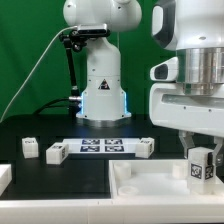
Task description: Assemble one leg
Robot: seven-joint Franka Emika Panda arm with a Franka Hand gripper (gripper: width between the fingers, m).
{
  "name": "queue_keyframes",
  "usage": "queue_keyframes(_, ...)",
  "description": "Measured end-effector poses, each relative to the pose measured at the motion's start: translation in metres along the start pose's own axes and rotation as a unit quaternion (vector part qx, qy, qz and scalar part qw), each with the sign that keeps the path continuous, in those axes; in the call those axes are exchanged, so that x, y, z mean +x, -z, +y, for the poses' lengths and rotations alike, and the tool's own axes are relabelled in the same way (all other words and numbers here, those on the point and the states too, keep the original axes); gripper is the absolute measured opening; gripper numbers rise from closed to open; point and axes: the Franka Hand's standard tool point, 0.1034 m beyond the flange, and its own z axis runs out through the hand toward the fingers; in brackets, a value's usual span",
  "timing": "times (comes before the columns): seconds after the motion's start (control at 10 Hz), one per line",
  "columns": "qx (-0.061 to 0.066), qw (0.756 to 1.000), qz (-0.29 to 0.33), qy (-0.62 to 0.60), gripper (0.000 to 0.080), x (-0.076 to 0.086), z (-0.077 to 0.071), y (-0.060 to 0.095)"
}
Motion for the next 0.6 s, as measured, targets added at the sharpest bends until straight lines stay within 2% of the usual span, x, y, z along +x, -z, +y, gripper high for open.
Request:
queue_keyframes(0.2, 0.003, 0.998, -0.006, -0.066, 0.0292, 0.0016, 0.0002, 0.0003)
queue_keyframes(0.5, 0.004, 0.999, -0.006, -0.044, 0.0300, 0.0011, 0.0000, 0.0004)
queue_keyframes(0.6, 0.005, 0.999, -0.006, -0.032, 0.0506, 0.0013, -0.0010, 0.0011)
